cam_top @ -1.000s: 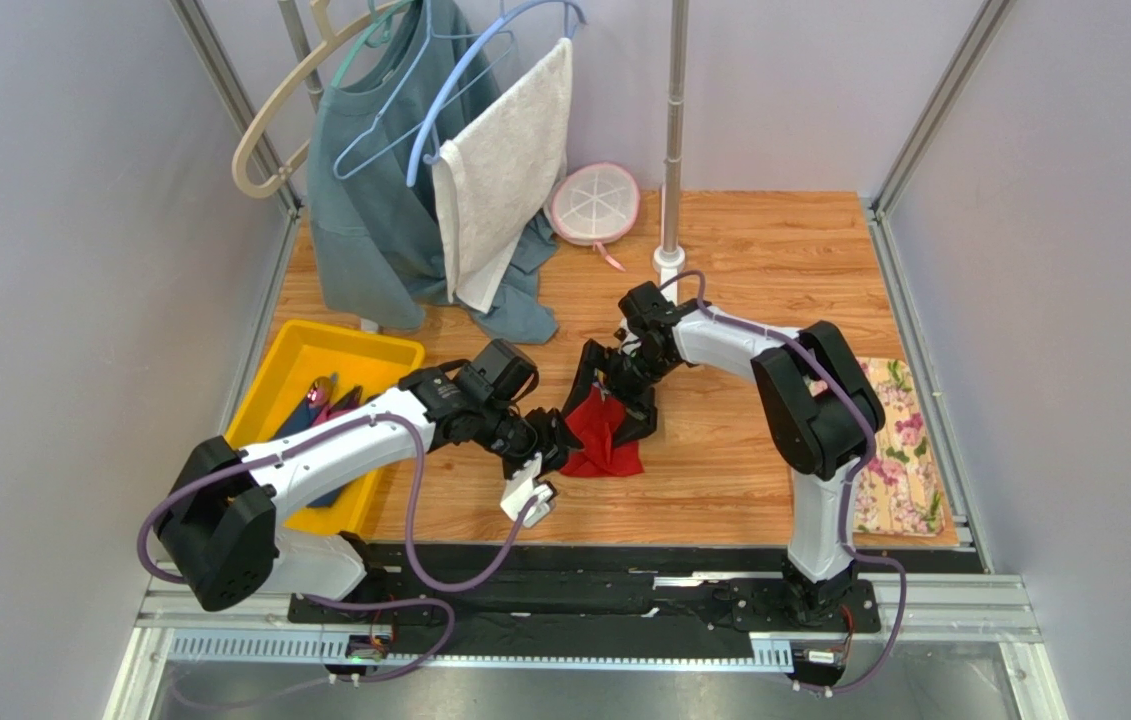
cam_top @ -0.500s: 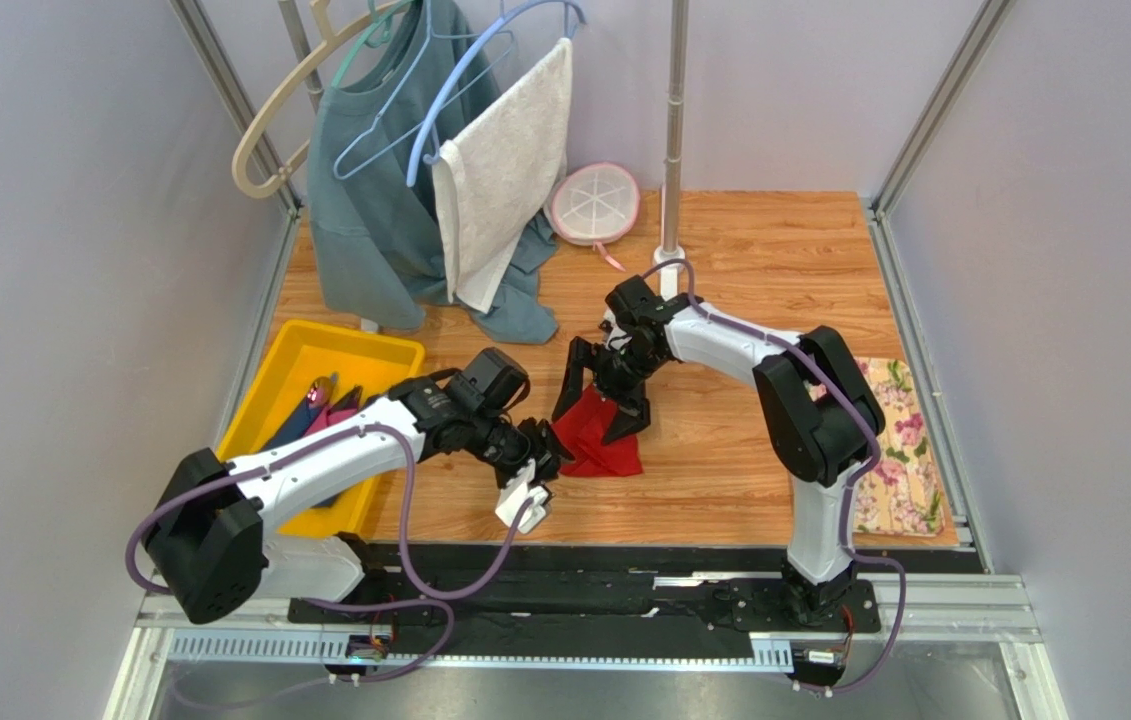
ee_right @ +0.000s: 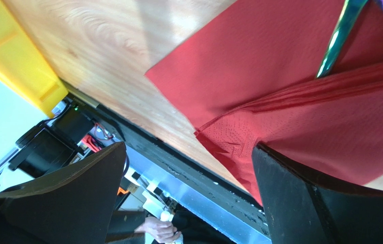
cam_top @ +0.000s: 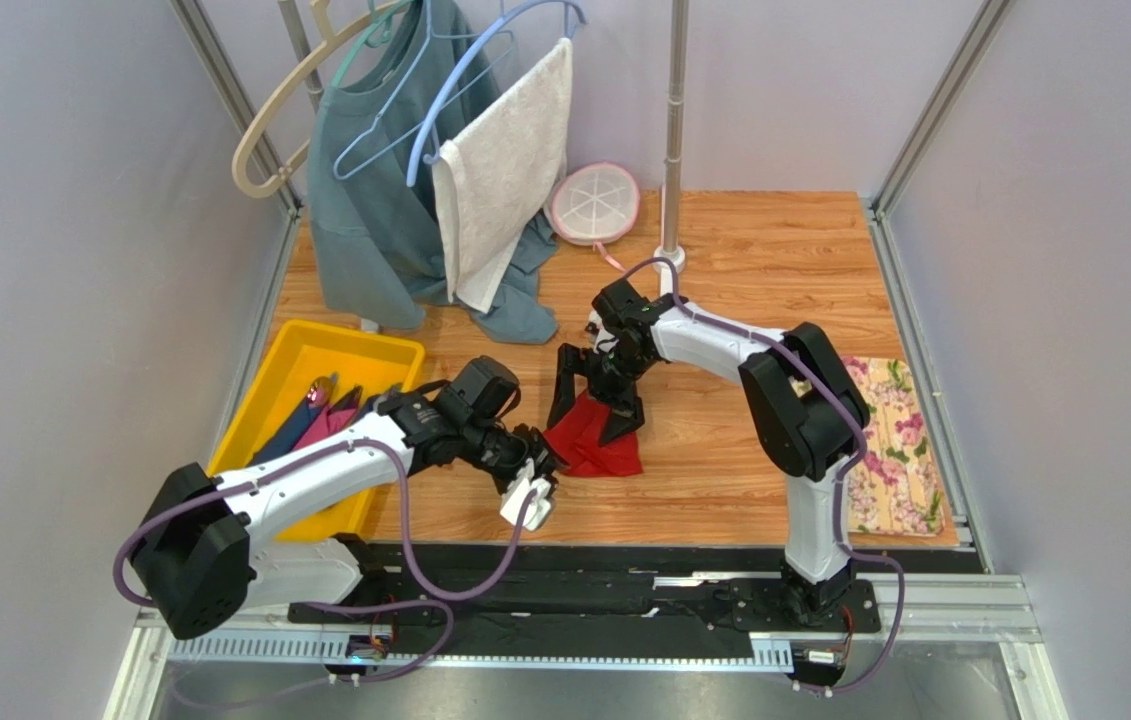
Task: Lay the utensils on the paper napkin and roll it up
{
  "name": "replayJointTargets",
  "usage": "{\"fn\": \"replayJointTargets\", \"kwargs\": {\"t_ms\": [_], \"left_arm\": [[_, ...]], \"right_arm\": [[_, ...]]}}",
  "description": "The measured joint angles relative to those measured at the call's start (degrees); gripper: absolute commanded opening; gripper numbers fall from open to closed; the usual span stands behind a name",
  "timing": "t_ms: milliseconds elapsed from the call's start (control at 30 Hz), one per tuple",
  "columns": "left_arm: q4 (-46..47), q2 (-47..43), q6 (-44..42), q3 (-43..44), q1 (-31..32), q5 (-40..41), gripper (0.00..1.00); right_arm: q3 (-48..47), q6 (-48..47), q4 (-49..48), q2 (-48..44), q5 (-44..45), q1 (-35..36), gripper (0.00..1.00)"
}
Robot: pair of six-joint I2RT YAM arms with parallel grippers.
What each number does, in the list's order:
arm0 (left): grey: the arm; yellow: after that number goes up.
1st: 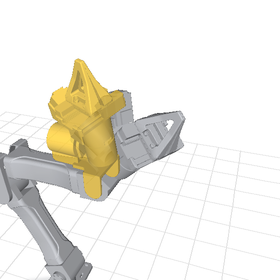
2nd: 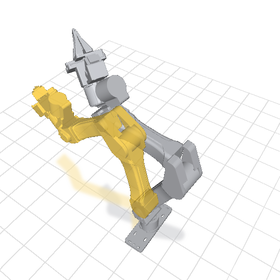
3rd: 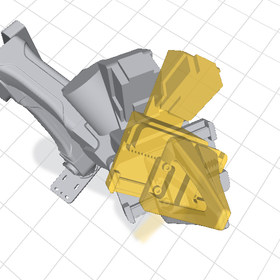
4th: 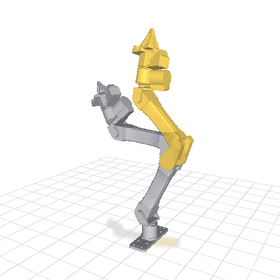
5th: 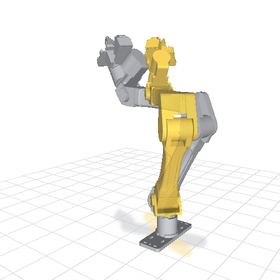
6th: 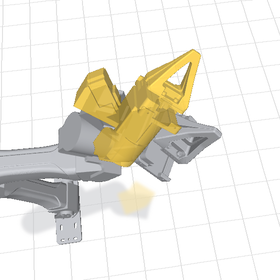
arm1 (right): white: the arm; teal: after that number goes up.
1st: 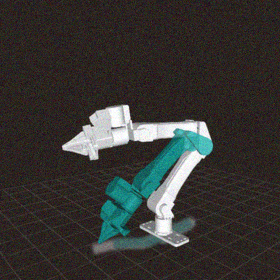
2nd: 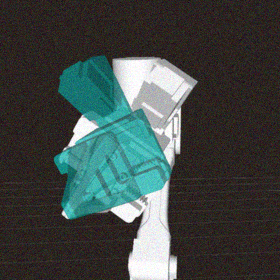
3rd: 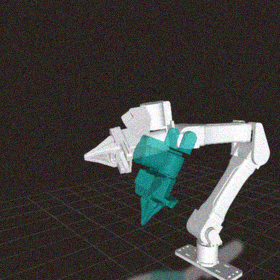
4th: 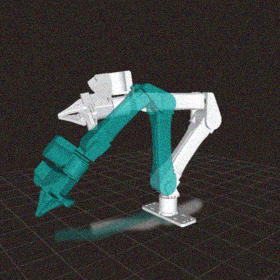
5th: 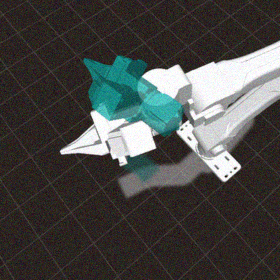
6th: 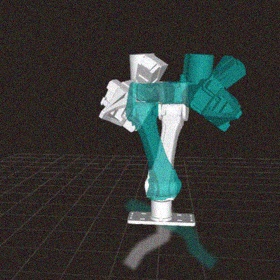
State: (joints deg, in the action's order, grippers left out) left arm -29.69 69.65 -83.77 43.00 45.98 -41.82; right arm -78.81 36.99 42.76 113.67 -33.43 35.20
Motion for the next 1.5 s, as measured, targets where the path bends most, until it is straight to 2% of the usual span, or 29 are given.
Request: {"fn": "replayJointTargets", "kwargs": {"t_ms": [233,400,700,933,1100,1300,1433,1500], "left_arm": [[8.39,2.38,5.25,-0.37,0.26,1.92,0.37],[14.21,6.99,7.52,-0.61,1.6,5.22,0.3],[25.09,14.97,9.07,-0.87,4.72,11.89,0.25],[28.7,20.55,8.74,-0.87,5.38,15.72,0.23],[29.94,24.3,7.96,-0.55,5.42,18.64,0.17],[28.48,24.61,4.79,-0.26,5.42,19.08,0.12],[27.34,24.44,2.82,-0.26,5.42,18.8,0.11],[27.19,24.41,2.4,-0.26,5.42,18.75,0.11]], "right_arm": [[-0.22,0.39,-0.13,2.56,-0.09,0.0,1.0],[-0.46,0.76,-0.2,2.84,-0.39,0.0,1.0],[-0.76,1.29,-0.2,3.37,-1.2,-0.02,1.0],[-0.76,1.51,-0.35,3.37,-1.81,-0.02,1.0],[-0.76,2.01,-0.66,3.37,-2.67,-0.04,1.0],[-2.12,1.97,-0.52,3.37,-3.98,-0.87,1.0],[-5.86,1.29,-0.61,3.34,-6.73,-2.54,0.95],[-7.82,0.57,-0.72,3.13,-8.0,-3.89,0.84]]}}
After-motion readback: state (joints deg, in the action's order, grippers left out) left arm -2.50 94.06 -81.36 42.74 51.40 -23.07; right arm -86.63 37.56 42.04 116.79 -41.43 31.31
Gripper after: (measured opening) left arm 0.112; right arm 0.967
